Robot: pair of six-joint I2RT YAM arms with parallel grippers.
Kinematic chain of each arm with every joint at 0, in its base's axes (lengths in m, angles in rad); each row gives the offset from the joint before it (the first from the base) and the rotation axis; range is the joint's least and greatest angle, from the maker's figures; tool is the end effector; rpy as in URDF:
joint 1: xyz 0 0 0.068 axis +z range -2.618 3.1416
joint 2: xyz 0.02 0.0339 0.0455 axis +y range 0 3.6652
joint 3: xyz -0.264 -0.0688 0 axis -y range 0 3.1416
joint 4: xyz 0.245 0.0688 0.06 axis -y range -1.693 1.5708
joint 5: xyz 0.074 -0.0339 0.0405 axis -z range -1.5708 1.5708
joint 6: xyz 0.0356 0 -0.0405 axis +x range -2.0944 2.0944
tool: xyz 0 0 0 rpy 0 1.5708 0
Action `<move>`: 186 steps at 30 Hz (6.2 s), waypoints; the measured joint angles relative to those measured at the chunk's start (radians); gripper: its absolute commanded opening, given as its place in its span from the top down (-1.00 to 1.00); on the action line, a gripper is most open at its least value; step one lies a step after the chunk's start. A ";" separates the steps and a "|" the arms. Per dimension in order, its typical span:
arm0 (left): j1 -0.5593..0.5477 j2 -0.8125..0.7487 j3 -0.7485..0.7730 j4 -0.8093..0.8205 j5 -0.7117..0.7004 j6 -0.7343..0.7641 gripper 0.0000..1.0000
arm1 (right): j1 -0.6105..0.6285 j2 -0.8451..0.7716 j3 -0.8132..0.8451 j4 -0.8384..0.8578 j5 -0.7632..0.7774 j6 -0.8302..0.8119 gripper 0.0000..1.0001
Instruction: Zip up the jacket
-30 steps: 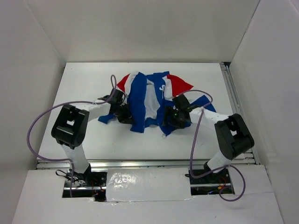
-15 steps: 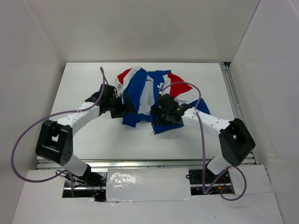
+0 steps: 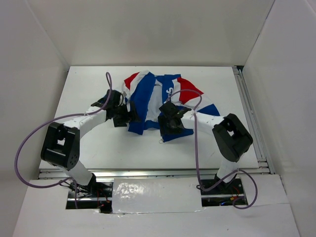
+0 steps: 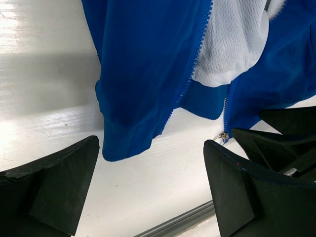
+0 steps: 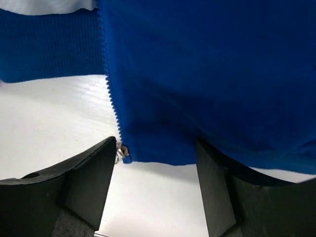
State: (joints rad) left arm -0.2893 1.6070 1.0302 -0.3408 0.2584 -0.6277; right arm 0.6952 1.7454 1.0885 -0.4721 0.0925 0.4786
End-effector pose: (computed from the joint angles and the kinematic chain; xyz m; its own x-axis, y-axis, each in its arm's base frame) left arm 0.3171 -0.1039 0.2079 -0.8654 -0.3348 -0.3727 -0.1033 0.8472 -0.5212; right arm 0.2657 0.2174 0.1724 -0.8960 -0.1502 -0.4180 -0.2195 0.9679 0.1228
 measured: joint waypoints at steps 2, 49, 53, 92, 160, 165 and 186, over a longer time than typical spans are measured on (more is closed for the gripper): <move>0.001 0.000 0.001 0.000 0.000 0.001 -0.99 | 0.000 0.023 0.006 0.000 -0.003 -0.001 -0.39; -0.029 -0.104 -0.038 -0.006 -0.039 0.027 -0.99 | 0.075 0.048 0.066 -0.100 0.233 0.319 -0.93; -0.029 -0.106 -0.038 0.003 -0.037 0.027 -0.98 | 0.064 0.077 0.067 -0.099 0.220 0.320 -0.89; -0.042 -0.070 -0.056 0.012 -0.025 0.047 -0.99 | -0.036 -0.221 -0.255 0.292 -0.277 0.016 1.00; -0.218 -0.332 -0.185 0.076 0.142 0.072 0.85 | -0.080 -0.436 -0.445 0.562 -0.474 0.000 1.00; -0.218 -0.346 -0.186 0.070 0.138 0.060 0.80 | -0.040 -0.359 -0.373 0.600 -0.449 0.023 1.00; -0.253 -0.255 -0.301 -0.007 0.107 -0.035 0.20 | 0.014 0.023 -0.158 0.570 -0.328 0.060 1.00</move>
State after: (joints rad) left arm -0.5426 1.3521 0.7288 -0.3477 0.3656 -0.6632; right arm 0.7090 1.7679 0.9302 0.0982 -0.2352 0.5385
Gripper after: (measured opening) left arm 0.475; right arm 0.038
